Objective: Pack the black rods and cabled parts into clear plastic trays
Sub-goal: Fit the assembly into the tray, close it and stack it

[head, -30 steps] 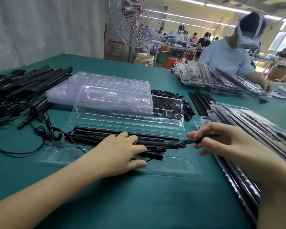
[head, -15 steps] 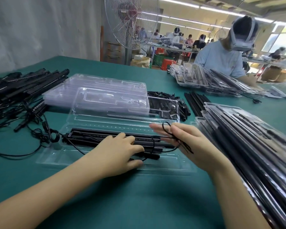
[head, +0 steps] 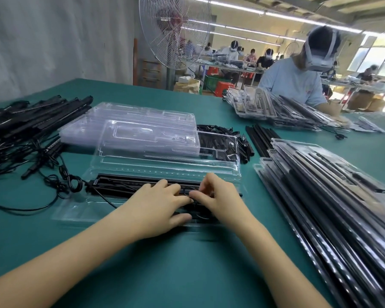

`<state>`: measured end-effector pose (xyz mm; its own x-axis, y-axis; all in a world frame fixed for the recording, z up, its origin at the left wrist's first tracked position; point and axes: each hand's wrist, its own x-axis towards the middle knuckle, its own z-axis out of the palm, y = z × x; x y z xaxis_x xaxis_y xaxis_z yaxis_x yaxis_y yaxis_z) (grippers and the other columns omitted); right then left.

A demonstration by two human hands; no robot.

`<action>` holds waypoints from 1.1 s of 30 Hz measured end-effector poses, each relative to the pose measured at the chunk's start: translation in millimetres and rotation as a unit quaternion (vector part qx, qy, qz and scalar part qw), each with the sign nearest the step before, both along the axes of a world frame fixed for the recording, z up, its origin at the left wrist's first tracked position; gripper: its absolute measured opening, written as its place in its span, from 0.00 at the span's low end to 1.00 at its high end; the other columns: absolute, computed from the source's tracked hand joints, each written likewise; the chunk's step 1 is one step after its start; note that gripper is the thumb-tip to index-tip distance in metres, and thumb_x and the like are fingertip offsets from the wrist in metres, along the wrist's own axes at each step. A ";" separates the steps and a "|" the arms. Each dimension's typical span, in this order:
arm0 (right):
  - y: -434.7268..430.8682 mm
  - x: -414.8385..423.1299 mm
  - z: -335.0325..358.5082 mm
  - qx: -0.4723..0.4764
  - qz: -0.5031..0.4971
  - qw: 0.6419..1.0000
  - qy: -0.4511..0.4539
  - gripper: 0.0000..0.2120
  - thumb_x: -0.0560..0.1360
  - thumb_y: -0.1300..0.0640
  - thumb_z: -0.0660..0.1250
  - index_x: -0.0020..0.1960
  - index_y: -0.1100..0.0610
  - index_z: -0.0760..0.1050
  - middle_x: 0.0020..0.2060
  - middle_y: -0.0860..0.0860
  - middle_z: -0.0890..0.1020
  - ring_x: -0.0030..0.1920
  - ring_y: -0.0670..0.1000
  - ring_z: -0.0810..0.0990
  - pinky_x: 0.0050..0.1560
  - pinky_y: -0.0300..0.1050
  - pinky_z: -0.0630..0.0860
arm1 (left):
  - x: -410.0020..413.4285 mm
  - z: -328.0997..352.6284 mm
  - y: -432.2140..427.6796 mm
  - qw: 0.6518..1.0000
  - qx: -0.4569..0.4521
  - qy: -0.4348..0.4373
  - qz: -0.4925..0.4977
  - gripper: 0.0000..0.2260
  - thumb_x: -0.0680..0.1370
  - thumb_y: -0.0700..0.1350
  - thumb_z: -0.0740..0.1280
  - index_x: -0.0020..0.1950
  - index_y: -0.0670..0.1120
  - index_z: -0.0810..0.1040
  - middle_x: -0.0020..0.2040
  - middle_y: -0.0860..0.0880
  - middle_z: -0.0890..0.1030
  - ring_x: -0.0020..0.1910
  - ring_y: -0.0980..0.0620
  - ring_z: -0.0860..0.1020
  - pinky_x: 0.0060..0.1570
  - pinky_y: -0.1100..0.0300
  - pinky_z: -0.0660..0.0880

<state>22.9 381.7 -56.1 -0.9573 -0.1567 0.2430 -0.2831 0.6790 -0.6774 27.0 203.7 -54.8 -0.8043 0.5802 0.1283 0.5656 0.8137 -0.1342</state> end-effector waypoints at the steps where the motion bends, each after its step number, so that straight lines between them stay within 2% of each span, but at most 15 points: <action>1: 1.8 0.1 -1.2 0.005 0.002 1.000 0.005 0.15 0.70 0.49 0.73 0.34 0.47 0.67 0.31 0.44 0.76 0.32 0.38 0.72 0.34 0.30 0.68 | 0.5 -0.8 -0.6 1.000 0.002 0.004 -0.002 0.23 0.78 0.65 0.48 0.69 0.58 0.65 0.60 0.52 0.69 0.59 0.49 0.66 0.46 0.56 0.62; 5: 13.2 1.8 -2.6 -0.038 0.016 0.999 -0.008 0.15 0.67 0.51 0.76 0.30 0.48 0.71 0.27 0.41 0.77 0.28 0.39 0.73 0.28 0.28 0.64 | 1.3 -3.3 -3.9 0.999 0.021 0.026 -0.015 0.23 0.78 0.65 0.47 0.70 0.60 0.65 0.58 0.54 0.71 0.60 0.51 0.67 0.50 0.56 0.66; 7: 16.1 2.3 -1.5 -0.020 0.028 0.999 -0.003 0.14 0.66 0.53 0.77 0.30 0.50 0.72 0.26 0.40 0.76 0.28 0.38 0.72 0.29 0.29 0.64 | 1.0 -4.8 -5.8 0.999 0.030 0.029 -0.017 0.24 0.78 0.65 0.47 0.70 0.61 0.65 0.58 0.54 0.72 0.59 0.52 0.68 0.50 0.57 0.66; 12: 29.1 5.7 2.6 0.100 0.054 0.994 -0.007 0.08 0.65 0.50 0.77 0.36 0.54 0.82 0.36 0.44 0.69 0.40 0.41 0.68 0.40 0.30 0.63 | -1.3 -2.5 -6.6 0.999 0.038 0.035 -0.005 0.26 0.74 0.68 0.46 0.64 0.55 0.68 0.57 0.56 0.75 0.59 0.53 0.69 0.53 0.58 0.69; 15: 32.8 13.9 1.3 0.242 0.024 0.967 0.073 0.11 0.66 0.42 0.73 0.40 0.49 0.84 0.36 0.43 0.68 0.45 0.46 0.63 0.45 0.40 0.56 | 1.7 -1.7 -6.0 0.997 0.036 0.044 -0.044 0.23 0.77 0.66 0.50 0.71 0.61 0.62 0.55 0.51 0.76 0.55 0.48 0.72 0.48 0.57 0.69; 17: 29.6 18.1 1.6 0.286 0.013 0.952 0.106 0.12 0.68 0.41 0.70 0.42 0.49 0.83 0.37 0.43 0.69 0.45 0.48 0.62 0.45 0.41 0.56 | 6.7 -0.3 -3.2 0.996 0.018 0.064 -0.068 0.22 0.79 0.64 0.52 0.73 0.64 0.59 0.53 0.47 0.77 0.52 0.46 0.73 0.43 0.58 0.69; 19: 26.7 22.4 1.3 0.279 0.001 0.955 0.102 0.12 0.70 0.42 0.69 0.42 0.50 0.76 0.39 0.43 0.70 0.45 0.48 0.62 0.43 0.40 0.61 | 9.7 -2.1 -1.3 0.996 -0.008 0.050 -0.071 0.23 0.79 0.64 0.46 0.74 0.65 0.52 0.57 0.45 0.73 0.55 0.46 0.70 0.43 0.57 0.66; 21: 26.8 25.9 0.0 0.287 -0.016 0.954 0.085 0.13 0.72 0.40 0.66 0.41 0.49 0.68 0.39 0.43 0.70 0.46 0.46 0.63 0.41 0.41 0.63 | 12.1 -4.0 0.3 0.997 -0.021 0.028 -0.063 0.25 0.78 0.65 0.43 0.75 0.64 0.50 0.58 0.44 0.71 0.57 0.46 0.67 0.44 0.56 0.64; 24: 28.0 30.6 3.3 0.293 -0.006 0.955 0.046 0.13 0.75 0.40 0.62 0.39 0.49 0.70 0.37 0.44 0.70 0.45 0.46 0.68 0.41 0.41 0.64 | 15.4 -4.9 4.7 0.998 -0.027 0.028 -0.056 0.26 0.77 0.67 0.44 0.75 0.62 0.53 0.58 0.44 0.71 0.57 0.48 0.67 0.42 0.56 0.63; 27: 38.0 36.6 12.5 0.229 0.028 0.973 -0.029 0.17 0.75 0.38 0.60 0.35 0.49 0.73 0.35 0.48 0.74 0.40 0.45 0.71 0.43 0.42 0.68 | 18.3 -4.0 9.0 0.997 -0.051 0.034 -0.051 0.27 0.77 0.67 0.45 0.75 0.60 0.55 0.57 0.42 0.71 0.56 0.45 0.68 0.41 0.55 0.63; 29: 48.6 44.0 19.9 0.152 0.048 0.982 -0.099 0.18 0.69 0.32 0.62 0.44 0.44 0.81 0.39 0.47 0.78 0.42 0.41 0.75 0.46 0.38 0.71 | 18.2 -3.6 9.1 0.997 -0.055 0.035 -0.047 0.27 0.77 0.67 0.45 0.75 0.60 0.54 0.58 0.42 0.71 0.56 0.45 0.69 0.41 0.55 0.63; 31: 54.2 51.2 24.1 0.118 0.058 0.980 -0.149 0.30 0.60 0.27 0.62 0.56 0.40 0.79 0.43 0.42 0.79 0.46 0.35 0.76 0.49 0.31 0.70 | 18.7 -4.2 9.1 0.997 -0.058 0.037 -0.044 0.27 0.77 0.67 0.45 0.75 0.60 0.53 0.58 0.42 0.71 0.56 0.45 0.69 0.40 0.55 0.63; 33: 53.9 52.3 22.4 0.136 0.048 0.978 -0.151 0.30 0.61 0.30 0.65 0.60 0.40 0.76 0.44 0.39 0.77 0.48 0.34 0.75 0.50 0.29 0.68 | 19.4 -5.1 10.0 0.996 -0.065 0.040 -0.040 0.28 0.77 0.67 0.45 0.76 0.60 0.53 0.58 0.42 0.71 0.56 0.45 0.69 0.40 0.55 0.64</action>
<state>75.2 435.6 -33.7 -0.9569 -0.2678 -0.1126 -0.1680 0.8263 -0.5376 46.5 213.8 -59.9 -0.7448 0.6580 0.1107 0.6110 0.7393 -0.2830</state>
